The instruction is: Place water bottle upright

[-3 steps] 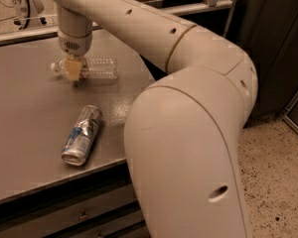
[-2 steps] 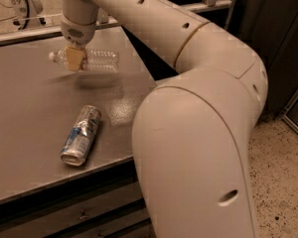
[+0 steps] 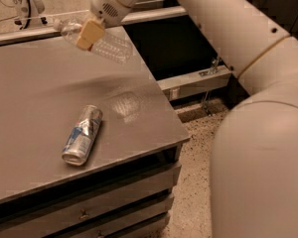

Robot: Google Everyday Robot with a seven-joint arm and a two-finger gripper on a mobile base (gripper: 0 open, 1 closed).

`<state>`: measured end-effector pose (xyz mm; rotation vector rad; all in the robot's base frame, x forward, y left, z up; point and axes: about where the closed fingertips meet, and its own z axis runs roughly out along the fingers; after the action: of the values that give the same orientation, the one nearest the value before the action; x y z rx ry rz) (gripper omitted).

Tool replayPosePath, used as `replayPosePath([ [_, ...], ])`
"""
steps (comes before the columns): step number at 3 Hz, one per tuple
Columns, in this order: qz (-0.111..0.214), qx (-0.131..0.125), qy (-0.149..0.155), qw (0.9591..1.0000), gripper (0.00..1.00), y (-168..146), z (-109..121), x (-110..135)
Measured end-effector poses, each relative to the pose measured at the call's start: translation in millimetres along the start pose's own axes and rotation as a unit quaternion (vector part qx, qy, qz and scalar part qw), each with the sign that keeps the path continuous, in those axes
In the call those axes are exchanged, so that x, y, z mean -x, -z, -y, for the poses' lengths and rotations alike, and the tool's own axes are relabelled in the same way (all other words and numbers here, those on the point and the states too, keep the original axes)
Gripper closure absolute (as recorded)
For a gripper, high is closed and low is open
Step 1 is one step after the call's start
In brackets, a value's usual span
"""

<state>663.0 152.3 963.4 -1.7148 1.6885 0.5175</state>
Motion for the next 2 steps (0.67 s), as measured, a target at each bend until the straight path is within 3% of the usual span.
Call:
replayPosePath([
  [1, 0.122, 0.01, -0.035, 0.9919, 1.0, 37.1, -2.1, -4.1],
  [2, 0.237, 0.02, -0.059, 0.9695, 1.0, 66.4, -8.7, -2.3],
])
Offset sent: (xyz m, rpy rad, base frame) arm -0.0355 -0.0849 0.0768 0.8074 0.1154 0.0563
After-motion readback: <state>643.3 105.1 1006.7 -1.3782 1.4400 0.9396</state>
